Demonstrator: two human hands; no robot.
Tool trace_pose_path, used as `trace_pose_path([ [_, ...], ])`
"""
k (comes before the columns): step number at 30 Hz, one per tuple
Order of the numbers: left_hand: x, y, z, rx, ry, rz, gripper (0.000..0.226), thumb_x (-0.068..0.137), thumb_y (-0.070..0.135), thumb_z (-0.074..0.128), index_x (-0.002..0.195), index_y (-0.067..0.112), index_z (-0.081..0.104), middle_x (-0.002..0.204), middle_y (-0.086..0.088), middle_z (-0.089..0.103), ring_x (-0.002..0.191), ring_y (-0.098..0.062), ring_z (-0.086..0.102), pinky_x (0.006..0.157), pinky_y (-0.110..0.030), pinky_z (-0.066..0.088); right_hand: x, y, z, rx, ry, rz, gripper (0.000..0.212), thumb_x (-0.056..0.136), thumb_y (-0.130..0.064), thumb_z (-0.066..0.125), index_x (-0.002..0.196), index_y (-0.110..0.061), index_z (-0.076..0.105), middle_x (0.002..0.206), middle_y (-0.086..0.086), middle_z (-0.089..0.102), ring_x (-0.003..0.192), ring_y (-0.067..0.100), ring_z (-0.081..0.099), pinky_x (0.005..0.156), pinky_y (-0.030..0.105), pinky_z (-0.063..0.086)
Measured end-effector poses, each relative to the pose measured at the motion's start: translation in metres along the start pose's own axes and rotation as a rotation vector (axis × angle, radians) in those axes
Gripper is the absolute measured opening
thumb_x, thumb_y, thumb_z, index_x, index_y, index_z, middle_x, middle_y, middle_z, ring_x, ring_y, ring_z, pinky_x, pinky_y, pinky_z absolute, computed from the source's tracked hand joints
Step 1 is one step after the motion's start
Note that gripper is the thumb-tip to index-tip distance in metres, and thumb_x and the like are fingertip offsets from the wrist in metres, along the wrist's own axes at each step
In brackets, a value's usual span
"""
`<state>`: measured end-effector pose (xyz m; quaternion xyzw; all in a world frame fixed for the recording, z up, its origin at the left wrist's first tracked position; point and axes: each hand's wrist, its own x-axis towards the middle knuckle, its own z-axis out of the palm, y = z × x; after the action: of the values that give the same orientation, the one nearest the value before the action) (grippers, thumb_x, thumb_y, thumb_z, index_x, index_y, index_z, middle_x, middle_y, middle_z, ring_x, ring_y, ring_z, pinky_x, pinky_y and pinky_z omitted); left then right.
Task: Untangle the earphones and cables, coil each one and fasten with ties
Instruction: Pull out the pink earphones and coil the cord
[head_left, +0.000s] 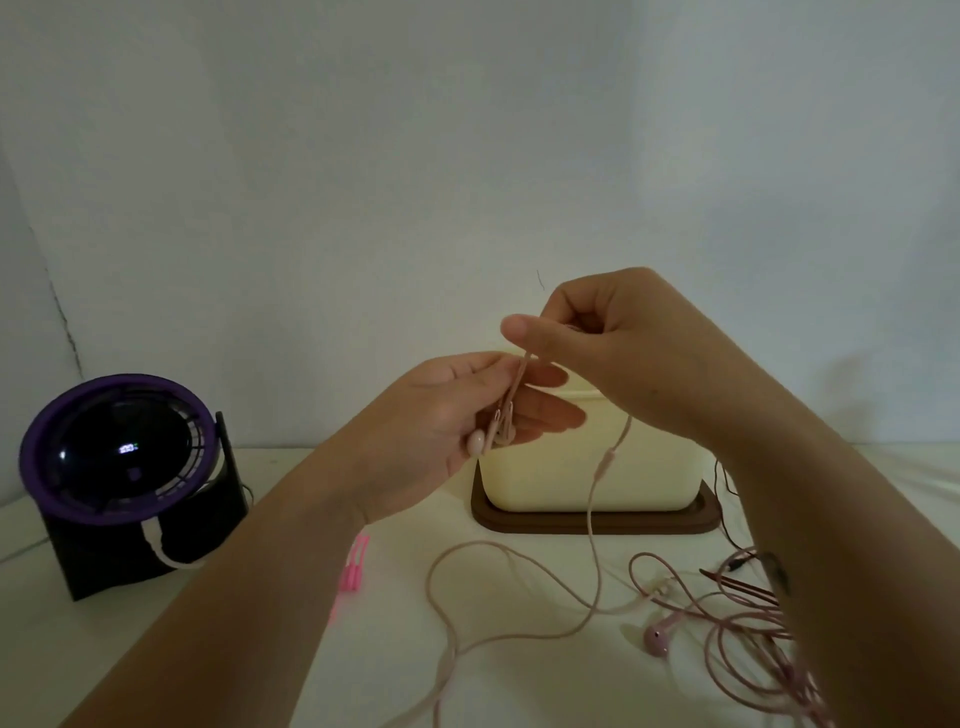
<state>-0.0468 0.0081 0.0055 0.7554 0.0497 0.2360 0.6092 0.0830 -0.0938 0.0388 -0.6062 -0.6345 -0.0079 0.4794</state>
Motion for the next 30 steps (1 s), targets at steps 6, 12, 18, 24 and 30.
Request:
trace_pose_path([
  [6,-0.006,0.004,0.001,0.283,-0.057,0.04,0.035,0.096,0.04,0.037,0.102,0.019,0.065,0.096,0.001,0.074,0.089,-0.022,0.063,0.08,-0.024,0.046,0.001,0.005,-0.004,0.06,-0.005,0.03,0.04,0.08,-0.048,0.063,0.066,-0.011,0.062,0.039,-0.012,0.03,0.037,0.006,0.025,0.039,0.012,0.025],
  [12,-0.005,0.006,0.002,0.417,-0.017,0.124,0.033,0.094,0.039,0.038,0.096,0.021,0.066,0.086,0.005,0.074,0.074,-0.021,0.057,0.066,-0.024,0.048,0.005,0.016,0.008,0.155,0.027,0.043,0.039,0.076,-0.048,0.065,0.061,-0.013,0.057,0.044,-0.009,0.039,0.042,0.004,0.032,0.046,0.015,0.031],
  [18,-0.004,0.014,0.004,-0.269,-0.074,0.111,0.032,0.092,0.026,0.046,0.084,0.013,0.074,0.07,-0.001,0.067,0.066,-0.012,0.063,0.067,-0.021,0.052,0.005,0.029,0.028,0.572,-0.136,0.093,0.069,0.081,-0.054,0.061,0.078,0.014,0.048,0.07,0.036,0.04,0.062,0.041,0.04,0.07,0.044,0.031],
  [24,0.0,0.023,0.001,-0.658,0.173,0.193,0.029,0.097,0.022,0.035,0.101,0.011,0.062,0.084,0.001,0.073,0.083,-0.011,0.071,0.079,-0.027,0.057,0.002,0.027,0.042,0.286,-0.152,0.131,0.039,0.099,-0.035,0.041,0.074,-0.013,0.061,0.051,-0.008,0.045,0.045,0.005,0.034,0.051,0.024,0.028],
  [30,0.005,0.011,-0.01,-0.357,0.404,0.221,0.032,0.103,0.019,0.027,0.104,0.014,0.059,0.088,0.003,0.074,0.092,-0.01,0.069,0.084,-0.027,0.053,-0.001,0.009,0.045,-0.128,-0.385,0.067,0.025,0.1,-0.025,0.039,0.092,-0.022,0.063,0.061,-0.009,0.056,0.05,-0.002,0.047,0.058,0.014,0.037],
])
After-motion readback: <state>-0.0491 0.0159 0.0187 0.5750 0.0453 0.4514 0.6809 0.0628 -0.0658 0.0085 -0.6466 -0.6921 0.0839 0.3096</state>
